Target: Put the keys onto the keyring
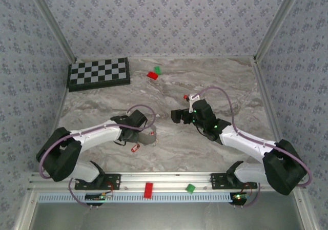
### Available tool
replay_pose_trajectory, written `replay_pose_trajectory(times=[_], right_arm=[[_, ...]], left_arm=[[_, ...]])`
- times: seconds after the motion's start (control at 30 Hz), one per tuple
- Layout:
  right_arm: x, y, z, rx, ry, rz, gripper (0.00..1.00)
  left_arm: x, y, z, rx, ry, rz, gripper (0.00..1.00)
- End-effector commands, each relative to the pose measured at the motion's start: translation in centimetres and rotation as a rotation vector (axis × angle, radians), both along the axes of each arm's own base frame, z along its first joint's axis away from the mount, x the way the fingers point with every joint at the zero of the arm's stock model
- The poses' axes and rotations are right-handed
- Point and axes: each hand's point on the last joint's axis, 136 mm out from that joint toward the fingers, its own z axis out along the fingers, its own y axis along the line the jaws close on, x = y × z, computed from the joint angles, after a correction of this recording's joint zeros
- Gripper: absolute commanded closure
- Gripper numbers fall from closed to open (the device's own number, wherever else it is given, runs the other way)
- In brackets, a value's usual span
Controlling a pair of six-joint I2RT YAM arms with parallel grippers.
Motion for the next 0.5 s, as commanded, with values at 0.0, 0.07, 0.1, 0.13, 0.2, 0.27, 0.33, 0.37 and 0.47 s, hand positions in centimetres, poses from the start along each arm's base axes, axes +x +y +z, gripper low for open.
replay_pose_trajectory(times=[0.0,0.07,0.1,0.13,0.2,0.27,0.33,0.37,0.47], right_arm=[[0.23,0.33,0.56,-0.009,-0.022,0.008,0.01],[0.2,0.42,0.64,-0.008,-0.023,0.011,0.01],[0.14,0.46,0.6,-0.008,-0.021,0.013,0.01],[0.14,0.46,0.59,-0.008,-0.02,0.014,0.01],[0.15,0.47,0.62,-0.008,-0.021,0.014,0.0],[0.15,0.39,0.55,-0.01,-0.02,0.011,0.0],[0.17,0.39,0.56,-0.011,-0.021,0.01,0.01],[0.19,0.36,0.58,-0.011,-0.021,0.009,0.0],[0.18,0.33,0.49,-0.014,-0.02,0.008,0.01]], left_arm=[[0.66,-0.67,0.45,0.007,-0.006,-0.027,0.69],[0.67,-0.72,0.42,0.008,-0.005,-0.029,0.69],[0.7,-0.78,0.45,0.005,-0.006,-0.031,0.69],[0.68,-0.86,0.42,0.0,-0.004,-0.033,0.69],[0.59,-0.8,0.39,0.001,-0.001,-0.028,0.69],[0.49,-0.66,0.35,0.001,0.001,-0.014,0.69],[0.27,-0.57,0.17,-0.009,0.005,0.004,0.68],[0.18,-0.53,0.08,-0.014,0.005,0.016,0.66],[-0.11,-0.36,-0.33,-0.031,0.009,0.058,0.61]])
